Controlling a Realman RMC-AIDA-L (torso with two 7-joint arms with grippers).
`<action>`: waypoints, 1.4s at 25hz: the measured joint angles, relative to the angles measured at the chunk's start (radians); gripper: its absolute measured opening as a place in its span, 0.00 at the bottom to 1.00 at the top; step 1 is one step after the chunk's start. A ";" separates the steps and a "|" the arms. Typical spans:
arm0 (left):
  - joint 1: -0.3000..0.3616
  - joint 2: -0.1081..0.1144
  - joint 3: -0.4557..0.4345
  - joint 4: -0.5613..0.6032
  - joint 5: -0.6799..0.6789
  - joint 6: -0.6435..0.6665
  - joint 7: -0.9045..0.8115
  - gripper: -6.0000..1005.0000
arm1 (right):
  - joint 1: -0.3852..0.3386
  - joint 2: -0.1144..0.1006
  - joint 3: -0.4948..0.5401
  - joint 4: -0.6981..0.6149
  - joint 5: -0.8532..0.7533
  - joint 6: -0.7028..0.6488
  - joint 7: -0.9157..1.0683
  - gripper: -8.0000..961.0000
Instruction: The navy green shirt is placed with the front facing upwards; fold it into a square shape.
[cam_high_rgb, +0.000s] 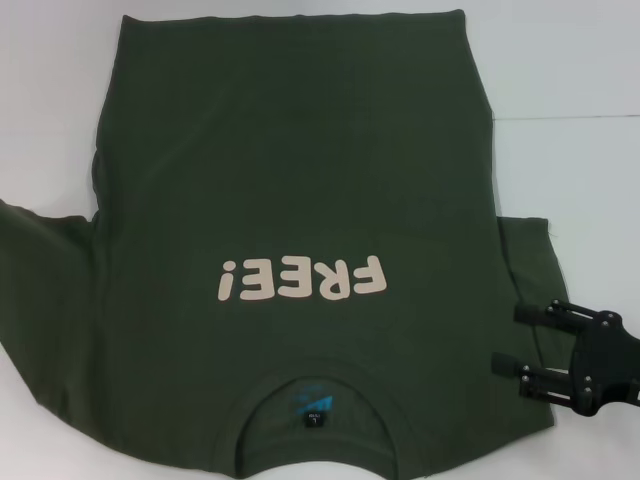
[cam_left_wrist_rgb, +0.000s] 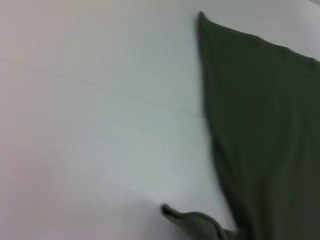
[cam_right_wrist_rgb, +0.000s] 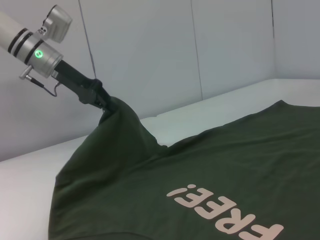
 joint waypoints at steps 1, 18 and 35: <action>-0.004 0.000 0.001 0.000 -0.013 0.019 -0.001 0.03 | 0.000 0.000 0.000 0.000 0.000 0.000 0.000 0.81; -0.005 -0.141 0.162 -0.029 -0.270 0.085 0.011 0.05 | 0.011 0.003 -0.001 0.001 0.000 0.006 0.000 0.81; 0.034 -0.164 0.187 -0.170 -0.389 -0.012 0.158 0.17 | 0.014 0.005 0.004 0.002 0.000 0.002 0.000 0.81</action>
